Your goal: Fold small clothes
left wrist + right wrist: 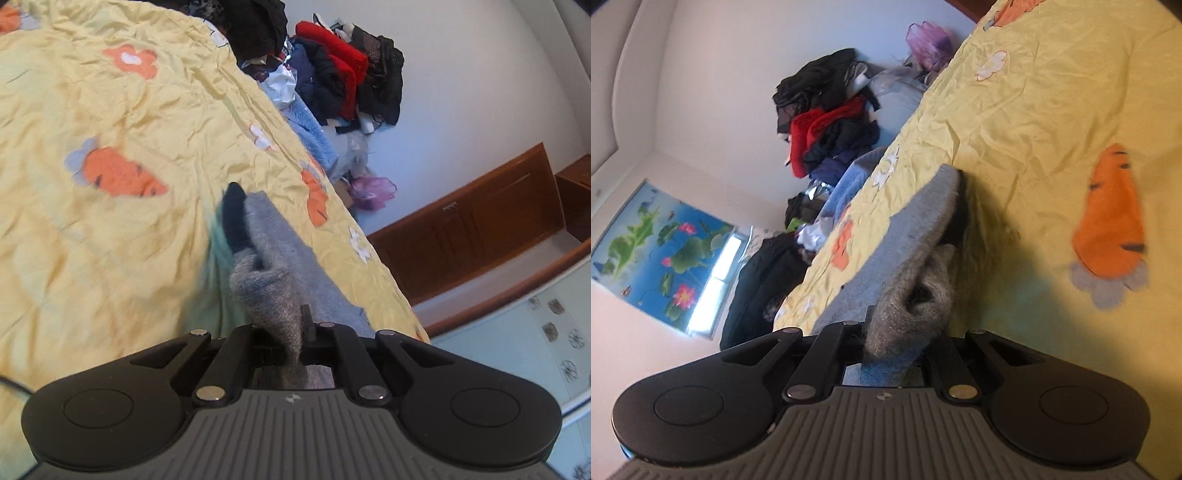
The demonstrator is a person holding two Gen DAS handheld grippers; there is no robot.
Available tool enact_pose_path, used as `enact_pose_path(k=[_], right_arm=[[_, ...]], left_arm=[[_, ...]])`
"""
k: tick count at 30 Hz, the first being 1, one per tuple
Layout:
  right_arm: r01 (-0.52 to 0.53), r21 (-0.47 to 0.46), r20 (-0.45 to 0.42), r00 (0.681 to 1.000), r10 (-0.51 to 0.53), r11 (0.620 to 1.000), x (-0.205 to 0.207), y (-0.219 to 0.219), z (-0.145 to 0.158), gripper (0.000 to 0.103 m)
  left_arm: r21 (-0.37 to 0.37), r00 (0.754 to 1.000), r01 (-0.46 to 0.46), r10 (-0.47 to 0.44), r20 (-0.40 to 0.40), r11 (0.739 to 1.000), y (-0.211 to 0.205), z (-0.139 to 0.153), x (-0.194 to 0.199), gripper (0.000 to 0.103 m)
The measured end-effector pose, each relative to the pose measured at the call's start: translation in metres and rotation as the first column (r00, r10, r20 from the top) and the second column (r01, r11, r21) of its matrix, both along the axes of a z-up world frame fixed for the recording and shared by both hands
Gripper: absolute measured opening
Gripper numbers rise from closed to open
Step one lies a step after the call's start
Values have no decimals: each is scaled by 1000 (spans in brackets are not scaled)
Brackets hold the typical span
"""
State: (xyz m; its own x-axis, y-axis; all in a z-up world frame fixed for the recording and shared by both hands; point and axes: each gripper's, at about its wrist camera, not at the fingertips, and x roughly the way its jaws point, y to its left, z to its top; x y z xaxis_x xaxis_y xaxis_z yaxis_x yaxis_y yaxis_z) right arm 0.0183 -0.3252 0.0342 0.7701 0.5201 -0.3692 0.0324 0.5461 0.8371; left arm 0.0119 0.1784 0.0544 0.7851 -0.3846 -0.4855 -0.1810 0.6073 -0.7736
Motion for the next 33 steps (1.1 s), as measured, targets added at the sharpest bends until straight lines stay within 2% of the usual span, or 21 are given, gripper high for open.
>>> enact_pose_path(k=[3,7,9,11,12,13,14,15,16,17,18,20,23,24,28,30,31,32,33], right_arm=[[-52,9,-23,998,52,999,-47,-13,4,14],[-115,7,-118,986,115,993,-107,-19,-12,15],[-137,-52,-185,975,125,989,-123,-15,-24,23],[-103,-96,-226,971,79,990,-129,-20,-27,39],[-80,-100,-214,975,57,992,-129,-26,-22,44],[-48,-111,-178,984,27,993,-128,-33,-13,55],[-11,-131,-126,992,-6,991,-125,-41,-1,64],[19,-155,-71,997,-30,988,-119,-47,10,68],[32,-179,-26,999,-37,983,-109,-51,20,73],[30,-208,2,1000,-31,978,-95,-54,27,74],[21,-242,10,1000,-20,970,-77,-54,31,74],[-1,-292,-17,1000,-4,956,-36,-51,30,74],[-54,-366,-60,998,34,929,18,-39,16,74],[-75,-383,-81,996,47,921,33,-34,12,74],[-140,-458,-106,989,103,878,70,-8,1,74],[-153,-456,-117,987,112,877,83,-2,-4,74],[-158,-449,-111,987,120,879,85,0,-4,71],[-171,-445,-100,985,141,879,86,3,-4,54],[-200,-438,-92,980,177,876,88,6,-4,40]], left_arm=[[19,997,39,-38,-66,999,6,-8,-50,5],[92,979,80,-60,-197,993,21,-44,-104,5],[136,968,105,-69,-241,985,28,-51,-115,6],[236,975,122,-72,-212,964,33,-38,-121,12],[292,979,136,-82,-189,947,37,-26,-120,16],[342,985,134,-86,-152,930,39,-13,-118,24],[398,991,118,-84,-103,910,39,0,-113,37],[457,996,94,-81,-49,885,37,14,-105,48],[512,997,67,-75,-4,857,33,24,-93,73],[564,997,40,-70,31,825,26,31,-78,81],[604,994,28,-86,68,796,18,36,-59,81],[641,990,50,-125,72,766,4,33,-14,81],[631,983,159,-182,-30,759,-15,13,58,81],[635,981,186,-179,-76,750,-22,4,78,81],[659,963,265,-222,-151,704,-45,-18,124,80],[660,954,300,-236,-187,689,-50,-29,136,77],[654,948,318,-247,-202,686,-51,-33,140,53],[643,942,336,-259,-215,688,-52,-36,144,38],[653,946,324,-254,-202,685,-53,-35,143,34]])
